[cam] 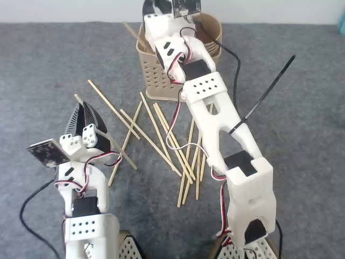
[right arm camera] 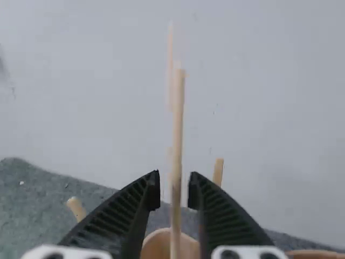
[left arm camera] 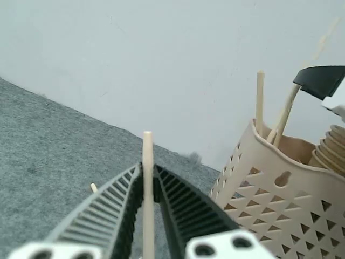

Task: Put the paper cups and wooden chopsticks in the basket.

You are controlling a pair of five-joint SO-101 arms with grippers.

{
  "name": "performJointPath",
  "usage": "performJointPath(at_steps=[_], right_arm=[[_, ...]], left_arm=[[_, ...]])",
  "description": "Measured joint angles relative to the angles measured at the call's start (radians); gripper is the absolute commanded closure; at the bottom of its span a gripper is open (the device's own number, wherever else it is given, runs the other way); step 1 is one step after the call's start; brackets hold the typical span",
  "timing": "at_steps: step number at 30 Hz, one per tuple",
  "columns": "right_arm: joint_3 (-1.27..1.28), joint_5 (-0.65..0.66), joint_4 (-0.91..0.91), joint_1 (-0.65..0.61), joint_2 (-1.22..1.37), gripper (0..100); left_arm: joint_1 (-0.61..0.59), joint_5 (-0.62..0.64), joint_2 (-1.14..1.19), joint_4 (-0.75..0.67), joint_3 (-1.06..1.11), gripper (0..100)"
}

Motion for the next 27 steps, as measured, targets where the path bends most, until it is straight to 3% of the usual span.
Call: performJointPath(at_steps=[9, 12, 22, 27], right_arm=[[0.0, 0.0, 0.226, -0.037, -0.153, 99.1], [0.0, 0.0, 0.364, -0.043, -0.282, 98.0], [-0.002, -0.121, 1.068, -0.038, -0.624, 99.1], [0.005, -0.127, 1.432, -0.009, -0.646, 99.1]], left_arm=[[0.002, -0.083, 0.0, 0.009, 0.0, 99], [0.002, -0.083, 0.0, 0.009, 0.0, 99], [0.002, -0.083, -0.006, 0.003, 0.0, 99], [0.002, -0.083, -0.006, -0.117, 0.0, 99]])
